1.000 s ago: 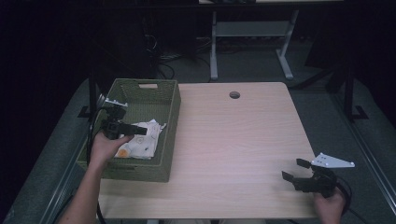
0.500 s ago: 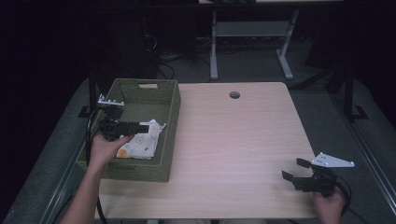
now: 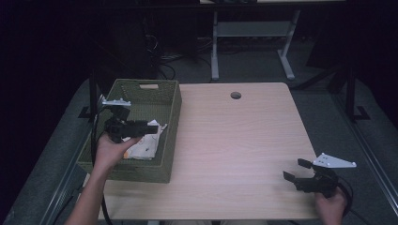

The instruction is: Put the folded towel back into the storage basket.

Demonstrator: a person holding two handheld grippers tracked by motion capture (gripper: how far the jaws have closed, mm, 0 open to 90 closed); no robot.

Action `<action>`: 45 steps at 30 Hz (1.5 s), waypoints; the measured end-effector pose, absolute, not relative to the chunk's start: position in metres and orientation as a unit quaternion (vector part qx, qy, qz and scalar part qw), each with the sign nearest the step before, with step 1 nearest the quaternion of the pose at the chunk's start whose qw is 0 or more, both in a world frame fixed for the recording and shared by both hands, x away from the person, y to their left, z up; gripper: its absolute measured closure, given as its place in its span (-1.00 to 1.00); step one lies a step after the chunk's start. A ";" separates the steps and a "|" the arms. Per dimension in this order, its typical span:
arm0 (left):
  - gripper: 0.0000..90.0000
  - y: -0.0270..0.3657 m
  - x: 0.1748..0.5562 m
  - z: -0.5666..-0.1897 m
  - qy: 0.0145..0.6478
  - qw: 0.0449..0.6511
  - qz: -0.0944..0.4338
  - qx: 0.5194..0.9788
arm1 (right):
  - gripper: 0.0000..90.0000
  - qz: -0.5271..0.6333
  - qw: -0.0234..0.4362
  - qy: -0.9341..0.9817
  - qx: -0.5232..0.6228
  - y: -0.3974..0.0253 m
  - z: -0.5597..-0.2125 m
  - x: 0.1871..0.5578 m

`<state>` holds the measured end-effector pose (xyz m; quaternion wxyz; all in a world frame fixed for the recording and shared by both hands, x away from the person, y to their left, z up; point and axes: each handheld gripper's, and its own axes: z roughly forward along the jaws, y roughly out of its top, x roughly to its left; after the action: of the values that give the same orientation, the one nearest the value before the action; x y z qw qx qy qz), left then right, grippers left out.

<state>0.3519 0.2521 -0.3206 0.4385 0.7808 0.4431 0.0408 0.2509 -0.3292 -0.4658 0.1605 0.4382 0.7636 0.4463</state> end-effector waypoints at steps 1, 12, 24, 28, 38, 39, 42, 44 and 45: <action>-0.17 0.250 0.351 -0.320 0.440 0.441 0.041 0.781 | -0.69 0.446 0.160 0.763 0.440 -0.329 -0.466 0.251; -0.19 0.221 0.345 -0.313 0.410 0.454 0.034 0.790 | -0.69 0.449 0.158 0.762 0.438 -0.330 -0.465 0.249; -0.24 0.197 0.341 -0.314 0.391 0.455 0.032 0.799 | -0.69 0.450 0.159 0.761 0.439 -0.330 -0.464 0.248; -0.25 0.186 0.339 -0.314 0.382 0.458 0.031 0.802 | -0.69 0.451 0.159 0.762 0.437 -0.330 -0.464 0.248; -0.29 0.159 0.336 -0.319 0.364 0.459 0.025 0.810 | -0.69 0.453 0.160 0.762 0.433 -0.331 -0.463 0.247; -0.30 0.156 0.335 -0.321 0.364 0.458 0.026 0.811 | -0.69 0.454 0.160 0.762 0.433 -0.330 -0.463 0.247; -0.31 0.150 0.335 -0.323 0.361 0.458 0.021 0.812 | -0.69 0.453 0.158 0.762 0.434 -0.330 -0.463 0.247; -0.31 0.144 0.333 -0.325 0.358 0.456 0.022 0.814 | -0.69 0.453 0.159 0.763 0.433 -0.330 -0.463 0.247; -0.32 0.141 0.333 -0.327 0.355 0.457 0.021 0.815 | -0.69 0.452 0.157 0.763 0.434 -0.330 -0.463 0.247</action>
<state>0.3327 0.1410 -0.3266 0.4567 0.8153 0.3554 0.0215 0.2473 -0.3297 -0.4632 0.1571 0.4341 0.7634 0.4517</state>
